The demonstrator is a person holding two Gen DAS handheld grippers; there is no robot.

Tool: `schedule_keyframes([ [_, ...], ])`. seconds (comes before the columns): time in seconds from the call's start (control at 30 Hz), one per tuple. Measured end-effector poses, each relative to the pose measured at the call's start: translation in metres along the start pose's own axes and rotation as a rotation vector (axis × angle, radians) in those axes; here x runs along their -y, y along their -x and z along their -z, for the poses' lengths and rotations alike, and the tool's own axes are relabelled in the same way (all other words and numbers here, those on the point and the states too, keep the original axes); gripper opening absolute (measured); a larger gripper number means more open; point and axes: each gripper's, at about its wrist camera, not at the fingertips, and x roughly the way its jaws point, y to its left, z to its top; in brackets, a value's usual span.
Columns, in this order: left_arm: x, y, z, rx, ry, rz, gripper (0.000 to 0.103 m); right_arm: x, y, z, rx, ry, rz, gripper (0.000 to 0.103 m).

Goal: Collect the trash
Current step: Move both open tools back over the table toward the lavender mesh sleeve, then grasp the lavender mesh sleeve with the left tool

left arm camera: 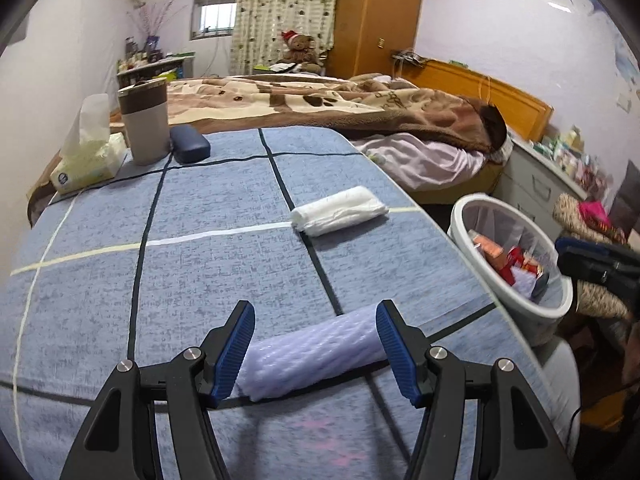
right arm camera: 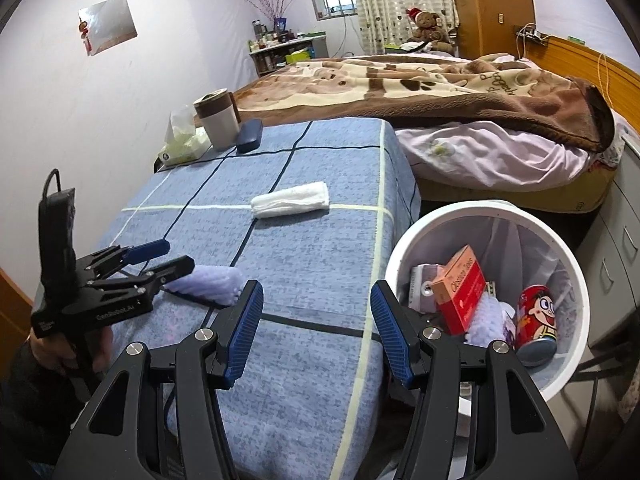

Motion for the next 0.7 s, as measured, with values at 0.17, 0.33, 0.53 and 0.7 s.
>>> schedule_keyframes([
  [0.17, -0.003, -0.018, 0.012, -0.068, -0.082, 0.018, 0.063, -0.001, -0.007, -0.002, -0.015, -0.004, 0.002, 0.058],
  [0.33, 0.006, -0.026, 0.022, -0.098, -0.183, -0.029, 0.063, -0.002, -0.012, -0.002, -0.029, -0.004, -0.003, 0.058],
  [0.53, -0.002, -0.033, 0.018, -0.112, -0.096, -0.101, 0.032, -0.003, -0.018, -0.005, -0.038, -0.012, -0.011, 0.058],
  [0.7, -0.012, -0.029, 0.016, -0.099, -0.011, -0.112, 0.024, -0.004, -0.026, -0.012, -0.035, -0.011, -0.019, 0.058],
])
